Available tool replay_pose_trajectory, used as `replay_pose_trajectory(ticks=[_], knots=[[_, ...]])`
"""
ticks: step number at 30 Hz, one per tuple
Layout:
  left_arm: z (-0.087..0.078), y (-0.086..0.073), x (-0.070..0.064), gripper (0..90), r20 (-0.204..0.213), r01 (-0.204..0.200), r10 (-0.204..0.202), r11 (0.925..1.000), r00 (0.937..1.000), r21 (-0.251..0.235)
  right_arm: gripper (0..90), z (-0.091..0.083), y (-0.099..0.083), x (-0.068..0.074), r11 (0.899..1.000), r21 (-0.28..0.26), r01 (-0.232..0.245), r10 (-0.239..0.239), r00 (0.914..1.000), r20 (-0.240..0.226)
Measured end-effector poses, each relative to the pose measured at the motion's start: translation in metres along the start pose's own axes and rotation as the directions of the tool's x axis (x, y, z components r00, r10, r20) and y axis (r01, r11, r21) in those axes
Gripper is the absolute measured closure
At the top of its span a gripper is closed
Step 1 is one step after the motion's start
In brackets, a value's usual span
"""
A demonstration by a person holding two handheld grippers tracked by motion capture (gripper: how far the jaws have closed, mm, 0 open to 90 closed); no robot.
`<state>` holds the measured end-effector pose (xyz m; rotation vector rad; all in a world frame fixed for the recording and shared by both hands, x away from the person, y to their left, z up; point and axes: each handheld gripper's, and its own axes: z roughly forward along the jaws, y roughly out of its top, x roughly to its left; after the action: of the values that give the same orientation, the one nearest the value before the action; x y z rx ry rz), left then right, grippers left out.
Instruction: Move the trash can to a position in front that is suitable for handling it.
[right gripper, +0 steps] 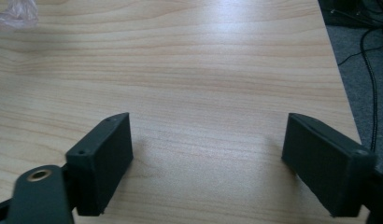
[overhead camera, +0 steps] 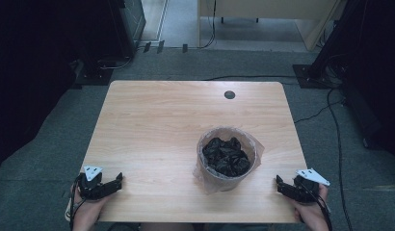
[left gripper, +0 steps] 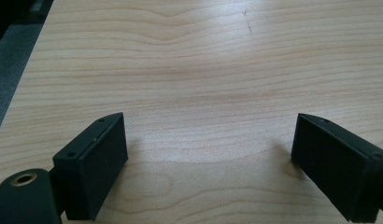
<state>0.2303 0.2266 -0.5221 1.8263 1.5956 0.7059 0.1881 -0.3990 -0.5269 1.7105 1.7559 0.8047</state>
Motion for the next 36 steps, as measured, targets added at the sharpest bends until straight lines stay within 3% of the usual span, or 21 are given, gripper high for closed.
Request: replay_pose_trajectory(ticks=[2,5,9,14,23,31,36], knots=[[0.0,0.0,0.0,10.1,0.001,-0.001,0.001,1.0,1.0,0.0,25.8,-0.002,0.001,0.0,1.0,-0.02,-0.013,0.014,0.9996,0.026],[0.0,0.0,0.0,10.1,0.002,-0.002,0.002,1.0,1.0,0.0,31.7,-0.006,0.004,0.0,0.995,-0.079,-0.058,0.06,0.9978,0.026],[0.0,0.0,0.0,10.1,0.004,-0.004,0.004,1.0,1.0,0.0,39.3,-0.011,0.012,0.009,0.977,-0.196,-0.081,0.081,0.9967,-0.007],[0.0,0.0,0.0,10.3,0.004,-0.004,0.004,1.0,1.0,0.0,50.6,-0.009,0.029,0.031,0.974,-0.219,-0.058,0.049,0.9977,-0.046],[0.0,0.0,-0.001,10.6,0.0,-0.001,0.001,1.0,1.0,0.0,67.3,0.007,0.052,0.073,0.974,-0.198,-0.113,0.084,0.9853,-0.149],[0.0,0.0,-0.001,10.6,0.001,-0.001,0.001,1.0,1.0,0.0,72.4,0.006,0.058,0.098,0.972,-0.217,-0.086,0.038,0.976,-0.215],[0.0,0.0,-0.001,10.6,0.003,-0.005,0.005,1.0,1.0,0.0,71.9,0.004,0.055,0.105,0.972,-0.214,-0.098,0.048,0.9726,-0.227]])
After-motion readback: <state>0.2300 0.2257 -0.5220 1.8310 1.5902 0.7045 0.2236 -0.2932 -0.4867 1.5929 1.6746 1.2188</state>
